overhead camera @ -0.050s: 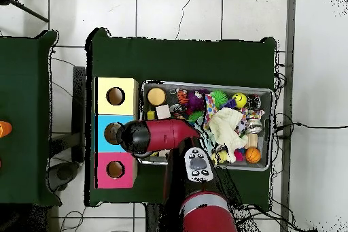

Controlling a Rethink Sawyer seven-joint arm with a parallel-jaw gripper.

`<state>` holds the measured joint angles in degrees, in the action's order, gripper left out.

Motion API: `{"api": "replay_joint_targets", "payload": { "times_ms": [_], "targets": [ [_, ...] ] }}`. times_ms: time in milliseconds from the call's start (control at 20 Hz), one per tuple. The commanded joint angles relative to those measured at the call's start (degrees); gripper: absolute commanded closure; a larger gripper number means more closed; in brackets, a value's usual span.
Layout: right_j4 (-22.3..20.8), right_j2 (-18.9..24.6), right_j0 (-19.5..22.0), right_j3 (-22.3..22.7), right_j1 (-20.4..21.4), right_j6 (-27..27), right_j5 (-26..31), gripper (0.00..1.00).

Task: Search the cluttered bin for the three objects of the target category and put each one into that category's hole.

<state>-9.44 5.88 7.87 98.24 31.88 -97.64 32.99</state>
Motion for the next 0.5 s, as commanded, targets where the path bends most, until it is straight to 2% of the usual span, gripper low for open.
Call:
{"api": "replay_joint_targets", "payload": {
  "times_ms": [50,250,400,500],
  "targets": [
    [-1.47,0.24,1.57,-0.47,-3.47,-5.7,-3.2,0.0],
    [-1.42,0.19,1.97,-0.65,-2.39,-4.73,-0.94,0.0],
    [-1.06,0.38,2.64,0.35,1.0,-3.06,3.12,0.0],
    [-1.16,0.58,3.31,-0.49,2.3,-1.37,5.73,0.0]
  ]
}}
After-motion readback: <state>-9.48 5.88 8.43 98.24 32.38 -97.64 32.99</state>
